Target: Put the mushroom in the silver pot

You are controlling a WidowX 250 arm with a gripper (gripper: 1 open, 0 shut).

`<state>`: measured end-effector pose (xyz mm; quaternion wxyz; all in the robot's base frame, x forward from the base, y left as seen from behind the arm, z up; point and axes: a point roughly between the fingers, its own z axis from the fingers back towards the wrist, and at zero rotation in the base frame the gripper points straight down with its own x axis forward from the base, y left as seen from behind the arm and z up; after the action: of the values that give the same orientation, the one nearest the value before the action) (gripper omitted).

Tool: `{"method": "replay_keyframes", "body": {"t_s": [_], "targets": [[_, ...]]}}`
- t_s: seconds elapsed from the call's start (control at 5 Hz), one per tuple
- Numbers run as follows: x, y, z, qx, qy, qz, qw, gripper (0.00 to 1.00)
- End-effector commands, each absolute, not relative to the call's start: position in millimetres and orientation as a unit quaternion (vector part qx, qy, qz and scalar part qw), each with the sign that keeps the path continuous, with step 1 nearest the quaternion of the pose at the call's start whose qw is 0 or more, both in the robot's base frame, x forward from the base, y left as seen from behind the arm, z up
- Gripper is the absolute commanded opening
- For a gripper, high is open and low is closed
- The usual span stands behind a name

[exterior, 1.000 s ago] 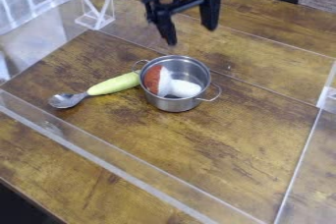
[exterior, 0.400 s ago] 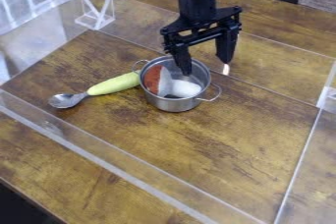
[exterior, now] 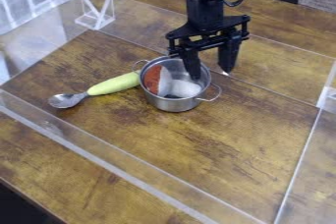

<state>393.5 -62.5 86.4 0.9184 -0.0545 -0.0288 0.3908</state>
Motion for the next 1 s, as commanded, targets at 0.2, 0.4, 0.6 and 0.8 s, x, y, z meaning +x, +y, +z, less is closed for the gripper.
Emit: {"method": "replay_keyframes", "body": {"t_s": [0.2, 0.4, 0.6, 0.8], "targets": [[396.0, -80.6, 152.9, -0.09, -0.05, 0.357, 0.928, 0.0], [404.3, -69.0, 168.2, -0.117, -0.05, 0.363, 0.923, 0.0], [407.4, -54.3, 166.0, -0.132, -0.054, 0.371, 0.918, 0.0], [408.2, -44.2, 162.7, -0.138, -0.056, 0.375, 0.915, 0.0]]}}
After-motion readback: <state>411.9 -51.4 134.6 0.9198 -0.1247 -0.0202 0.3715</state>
